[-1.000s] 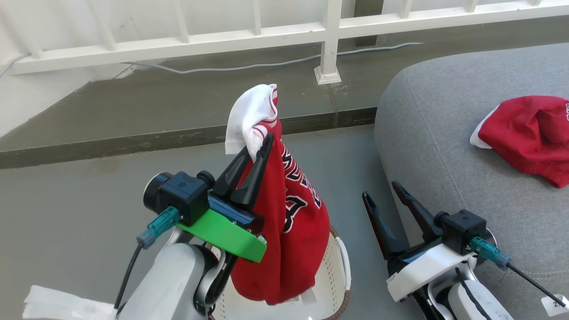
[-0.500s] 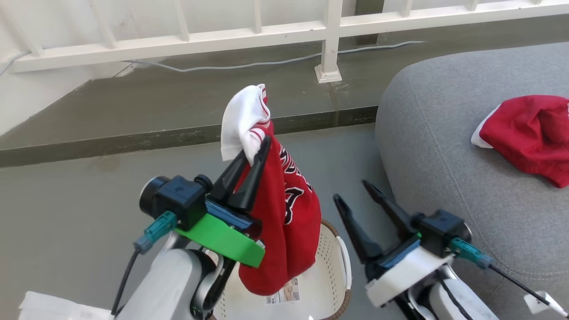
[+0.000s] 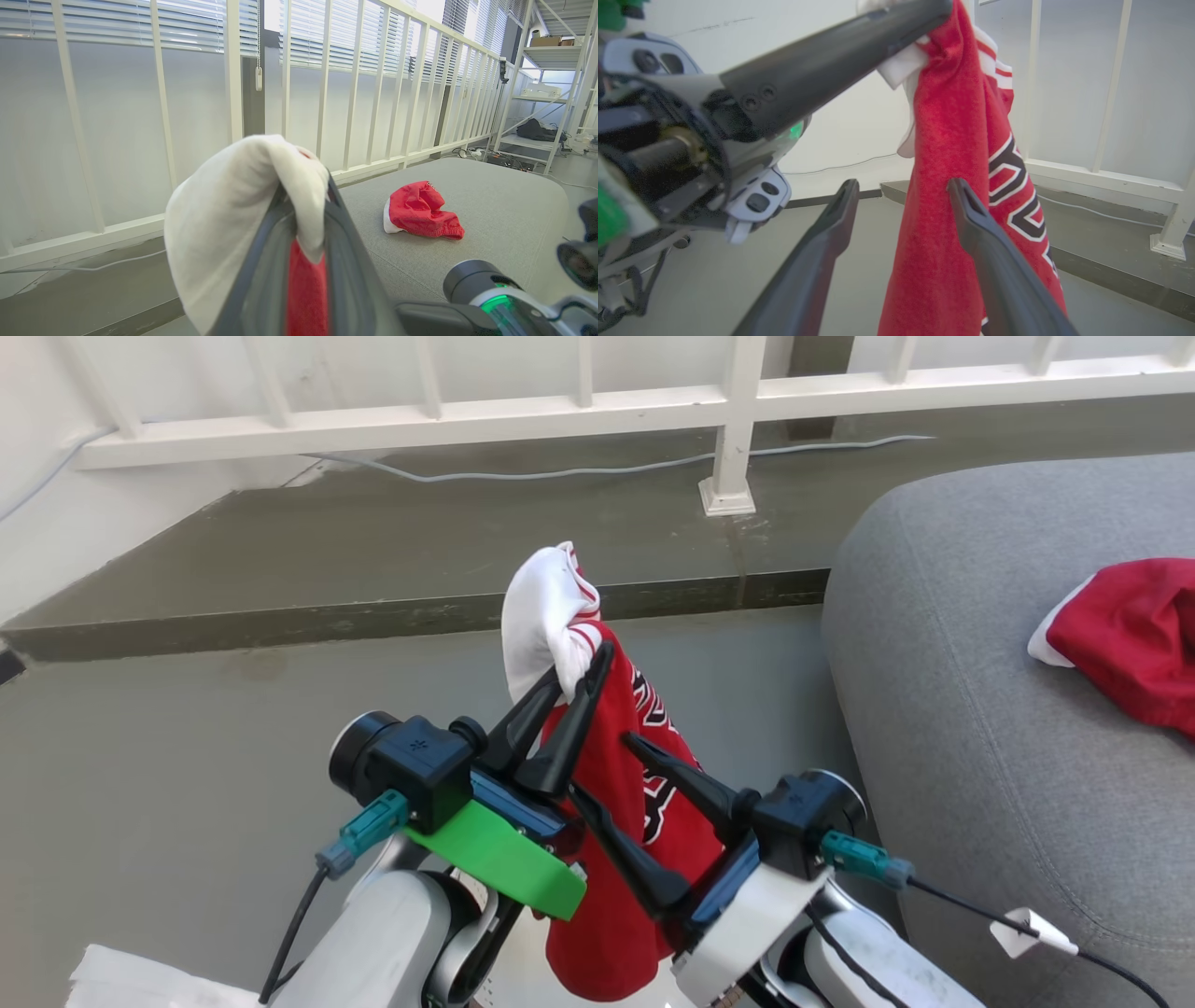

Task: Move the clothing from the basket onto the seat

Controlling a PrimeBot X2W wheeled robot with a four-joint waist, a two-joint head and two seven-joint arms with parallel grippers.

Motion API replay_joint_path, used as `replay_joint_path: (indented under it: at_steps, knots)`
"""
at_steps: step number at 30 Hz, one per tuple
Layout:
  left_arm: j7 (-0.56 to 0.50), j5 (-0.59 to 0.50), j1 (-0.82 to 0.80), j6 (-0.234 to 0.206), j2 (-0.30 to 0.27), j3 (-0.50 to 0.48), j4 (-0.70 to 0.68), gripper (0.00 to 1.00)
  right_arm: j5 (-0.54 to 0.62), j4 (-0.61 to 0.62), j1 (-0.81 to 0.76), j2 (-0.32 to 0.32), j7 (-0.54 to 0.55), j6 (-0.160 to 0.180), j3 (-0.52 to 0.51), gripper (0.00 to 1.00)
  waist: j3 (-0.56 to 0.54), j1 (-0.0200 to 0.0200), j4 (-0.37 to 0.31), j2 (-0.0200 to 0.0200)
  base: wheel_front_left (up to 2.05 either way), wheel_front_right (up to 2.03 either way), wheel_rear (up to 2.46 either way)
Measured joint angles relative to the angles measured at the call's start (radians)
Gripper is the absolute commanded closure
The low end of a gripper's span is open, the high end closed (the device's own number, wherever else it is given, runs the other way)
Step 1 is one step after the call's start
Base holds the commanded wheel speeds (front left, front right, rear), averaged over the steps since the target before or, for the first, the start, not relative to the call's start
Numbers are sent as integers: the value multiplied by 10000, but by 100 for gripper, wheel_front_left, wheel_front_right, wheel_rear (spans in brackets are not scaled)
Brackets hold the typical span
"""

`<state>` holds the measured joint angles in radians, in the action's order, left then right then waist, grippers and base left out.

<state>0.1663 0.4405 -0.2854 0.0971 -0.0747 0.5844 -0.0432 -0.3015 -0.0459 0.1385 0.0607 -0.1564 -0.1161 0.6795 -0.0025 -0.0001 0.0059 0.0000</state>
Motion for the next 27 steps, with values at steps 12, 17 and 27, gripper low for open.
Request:
replay_joint_path:
  at_steps: [12, 17, 27]
  knots:
    - [-171, 29, 1, 8, 8, 313, -355, 100, -178, -1465, 1143, 19, -31, -15, 278, 78, 44, 0, 212, 0, 0, 0, 0]
    - [-174, 54, 1, 10, 8, 380, -407, 100, -798, -1728, 1392, 25, -274, -15, 410, 100, 50, 0, 268, 0, 0, 0, 0]
    - [-311, 221, 1, 10, 8, 408, -573, 100, -1452, -2096, 1852, 25, -525, -10, 748, 100, 93, 1, 262, 0, 0, 0, 0]
